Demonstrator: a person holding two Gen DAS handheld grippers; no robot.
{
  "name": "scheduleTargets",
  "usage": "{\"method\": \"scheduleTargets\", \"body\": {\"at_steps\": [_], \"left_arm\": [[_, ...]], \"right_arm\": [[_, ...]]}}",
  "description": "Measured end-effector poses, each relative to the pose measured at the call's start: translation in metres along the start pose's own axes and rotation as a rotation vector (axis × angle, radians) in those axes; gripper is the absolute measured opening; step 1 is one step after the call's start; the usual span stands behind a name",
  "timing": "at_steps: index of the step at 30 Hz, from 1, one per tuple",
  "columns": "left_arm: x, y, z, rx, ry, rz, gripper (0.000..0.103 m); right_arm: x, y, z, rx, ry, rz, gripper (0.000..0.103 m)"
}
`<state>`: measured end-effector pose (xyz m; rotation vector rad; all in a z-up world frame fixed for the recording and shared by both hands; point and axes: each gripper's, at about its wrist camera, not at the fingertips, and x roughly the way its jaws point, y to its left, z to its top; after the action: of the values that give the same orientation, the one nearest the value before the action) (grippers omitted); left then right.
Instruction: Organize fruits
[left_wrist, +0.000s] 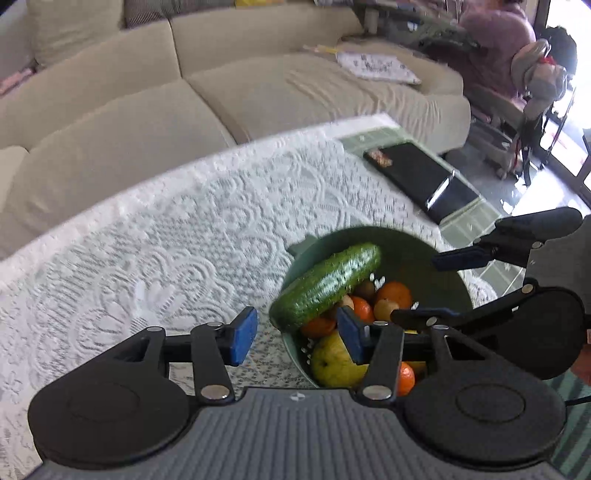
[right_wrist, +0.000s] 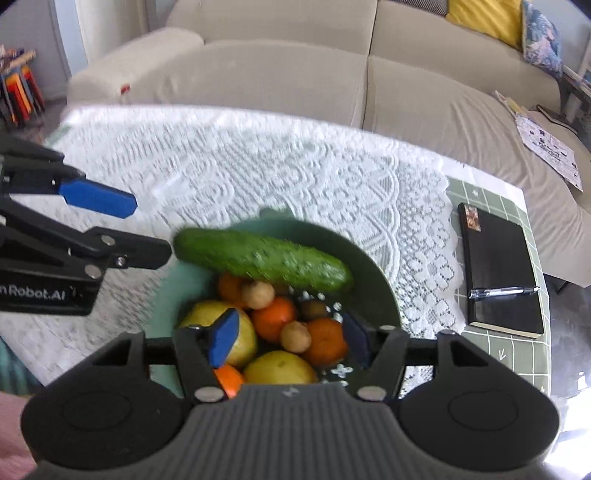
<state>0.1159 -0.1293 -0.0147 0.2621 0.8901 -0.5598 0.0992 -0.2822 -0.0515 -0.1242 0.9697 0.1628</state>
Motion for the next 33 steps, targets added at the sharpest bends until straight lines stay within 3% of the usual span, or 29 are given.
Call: {"method": "scheduleTargets", "body": {"at_steps": [7,9,12,16,19,21,28,33], "left_arm": [[-0.064,-0.002,-0.013,-0.020,-0.168,0.097,0.068],[-0.081,0.000,-0.020,-0.049,-0.214,0.129,0.077],[-0.101,0.004,-0.032,-0.102,-0.260,0.175,0.086],[-0.120,0.005,-0.049,-0.134,-0.323,0.258,0.090],[-0.127,0.002,-0.058,-0.104,-0.326,0.312,0.093],[-0.131,0.001,-0.064,-0.098,-0.323,0.309,0.093],[-0.135,0.006,-0.093,-0.229,-0.312,0.377,0.093],[-0.130,0.011,-0.111,-0.308,-0.281,0.373,0.093]], "right_arm": [[-0.060,0.026,0.001,0.088,-0.159,0.049,0.081],[-0.078,0.036,-0.003,0.096,-0.208,0.052,0.085],[-0.100,0.050,-0.010,0.094,-0.267,0.048,0.088],[-0.122,0.068,-0.022,0.098,-0.341,0.041,0.091],[-0.131,0.079,-0.033,0.098,-0.378,0.035,0.092],[-0.136,0.085,-0.040,0.101,-0.395,0.028,0.093],[-0.140,0.105,-0.063,0.065,-0.440,-0.047,0.097],[-0.129,0.120,-0.076,0.028,-0.418,-0.056,0.098]]}}
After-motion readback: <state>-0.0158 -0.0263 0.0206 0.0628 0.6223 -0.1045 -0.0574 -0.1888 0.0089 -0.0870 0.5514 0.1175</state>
